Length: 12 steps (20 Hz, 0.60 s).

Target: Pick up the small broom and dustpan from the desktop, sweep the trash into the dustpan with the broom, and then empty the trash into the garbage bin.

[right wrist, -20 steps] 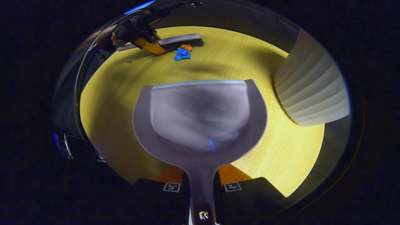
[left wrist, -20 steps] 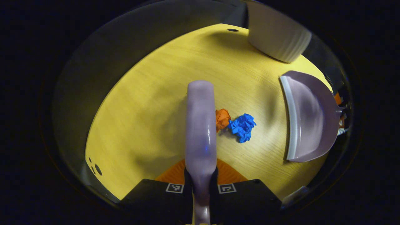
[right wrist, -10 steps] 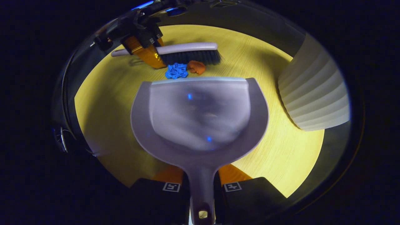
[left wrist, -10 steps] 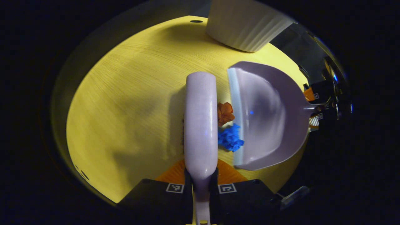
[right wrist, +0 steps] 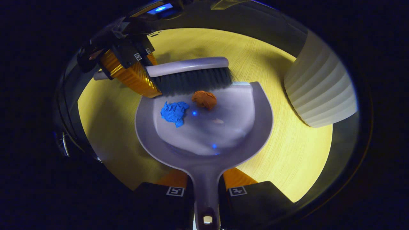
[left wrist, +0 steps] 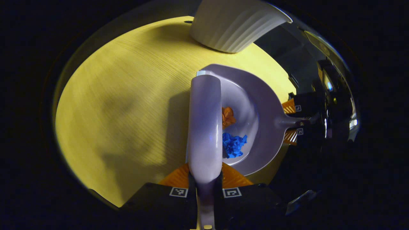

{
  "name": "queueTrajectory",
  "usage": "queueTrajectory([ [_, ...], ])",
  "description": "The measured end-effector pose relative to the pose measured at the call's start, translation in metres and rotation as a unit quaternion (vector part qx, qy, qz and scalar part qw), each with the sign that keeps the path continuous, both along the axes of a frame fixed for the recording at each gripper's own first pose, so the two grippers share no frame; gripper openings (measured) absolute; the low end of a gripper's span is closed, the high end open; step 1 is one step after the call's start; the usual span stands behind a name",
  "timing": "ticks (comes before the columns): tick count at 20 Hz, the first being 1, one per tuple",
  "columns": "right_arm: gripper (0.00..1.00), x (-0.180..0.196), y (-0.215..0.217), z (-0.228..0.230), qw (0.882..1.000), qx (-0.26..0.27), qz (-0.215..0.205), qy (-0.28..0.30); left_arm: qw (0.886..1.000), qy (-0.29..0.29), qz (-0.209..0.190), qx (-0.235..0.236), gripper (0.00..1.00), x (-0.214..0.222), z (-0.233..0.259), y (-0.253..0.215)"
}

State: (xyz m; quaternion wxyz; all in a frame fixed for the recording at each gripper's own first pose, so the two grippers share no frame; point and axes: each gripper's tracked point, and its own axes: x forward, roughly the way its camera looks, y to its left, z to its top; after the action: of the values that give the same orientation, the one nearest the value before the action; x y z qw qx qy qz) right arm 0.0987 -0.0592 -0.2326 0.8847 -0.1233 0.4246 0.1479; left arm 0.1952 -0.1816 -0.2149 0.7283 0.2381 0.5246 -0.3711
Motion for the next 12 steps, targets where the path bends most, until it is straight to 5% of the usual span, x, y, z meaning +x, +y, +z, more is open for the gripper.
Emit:
queueTrajectory([
  [6, 0.35, -0.002, 0.002, 0.002, 1.0, 0.009, -0.004, -0.015, 0.994, -0.054, 0.065, -0.063, 0.25, -0.004, 0.02, 0.003],
  [12, 0.35, 0.0, -0.003, 0.013, 1.0, -0.01, 0.01, -0.023, 0.977, -0.121, 0.128, -0.118, 0.25, -0.019, 0.03, 0.025],
])
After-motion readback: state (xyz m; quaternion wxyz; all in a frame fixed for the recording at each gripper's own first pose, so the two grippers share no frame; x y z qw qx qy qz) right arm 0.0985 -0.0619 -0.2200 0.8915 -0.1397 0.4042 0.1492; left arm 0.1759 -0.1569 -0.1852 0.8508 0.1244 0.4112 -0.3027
